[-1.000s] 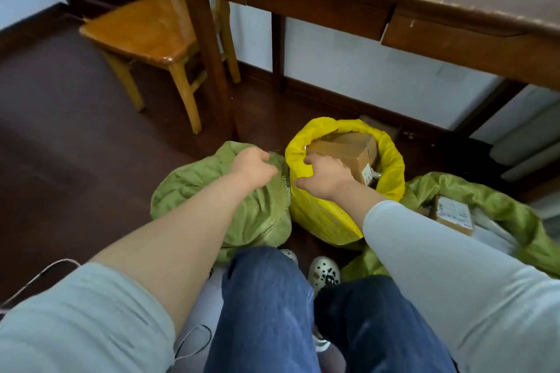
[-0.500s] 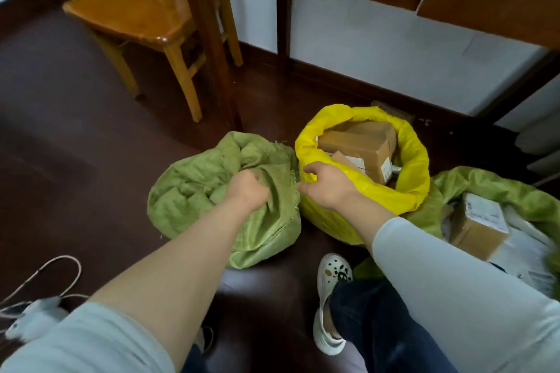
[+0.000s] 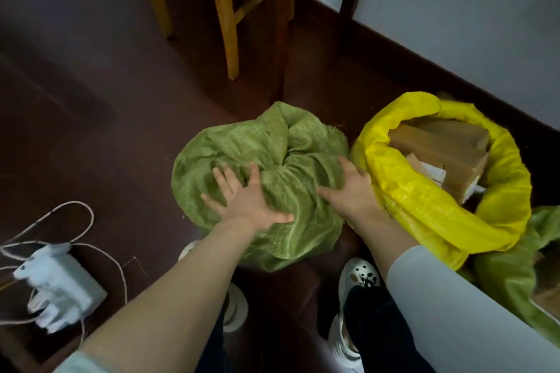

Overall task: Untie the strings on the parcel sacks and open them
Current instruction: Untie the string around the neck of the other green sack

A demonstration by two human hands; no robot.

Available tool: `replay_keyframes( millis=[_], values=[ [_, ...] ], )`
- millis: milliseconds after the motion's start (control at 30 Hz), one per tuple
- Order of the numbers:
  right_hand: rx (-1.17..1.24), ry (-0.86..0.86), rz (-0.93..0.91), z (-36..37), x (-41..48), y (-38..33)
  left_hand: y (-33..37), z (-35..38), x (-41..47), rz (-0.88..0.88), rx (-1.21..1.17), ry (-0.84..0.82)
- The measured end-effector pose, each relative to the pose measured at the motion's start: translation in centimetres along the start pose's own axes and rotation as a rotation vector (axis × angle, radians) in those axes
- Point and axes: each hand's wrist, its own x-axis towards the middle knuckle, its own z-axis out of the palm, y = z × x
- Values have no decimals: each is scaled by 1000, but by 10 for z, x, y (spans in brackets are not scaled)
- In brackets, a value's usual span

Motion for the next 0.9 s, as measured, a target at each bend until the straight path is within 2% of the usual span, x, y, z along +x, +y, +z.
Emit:
replay_keyframes(
  millis=[67, 133, 200, 333, 400, 500, 567, 667, 733, 833, 900],
  values=[
    [61, -50, 64, 8, 4, -1, 2, 10, 7, 113, 107, 20],
    [96, -77, 117, 15, 11, -2, 7, 15, 13, 201, 127, -55],
    [113, -87, 122, 21, 18, -3, 16, 15, 13, 224, 117, -171],
    [227, 1, 52, 21, 26, -7, 27, 15, 13, 238, 183, -179],
    [478, 0, 72, 15, 28, -10, 31, 14, 15, 232, 160, -53],
    [981, -73, 70, -4, 26, -17, 34, 2, 24, 258, 25, 248],
    [1151, -46, 32, -14, 27, -17, 31, -11, 35, 182, -195, 289],
    [894, 63, -35, -18, 29, -10, 27, -27, 52, 14, -717, 241],
    [699, 9, -16, -16, 30, -3, 26, -36, 55, -60, -961, 240],
    [550, -188, -42, -10, 28, 1, 27, -45, 54, -104, -1095, 211],
    [411, -203, -168, -4, 26, -3, 29, -48, 51, -95, -1091, 190]
  ],
)
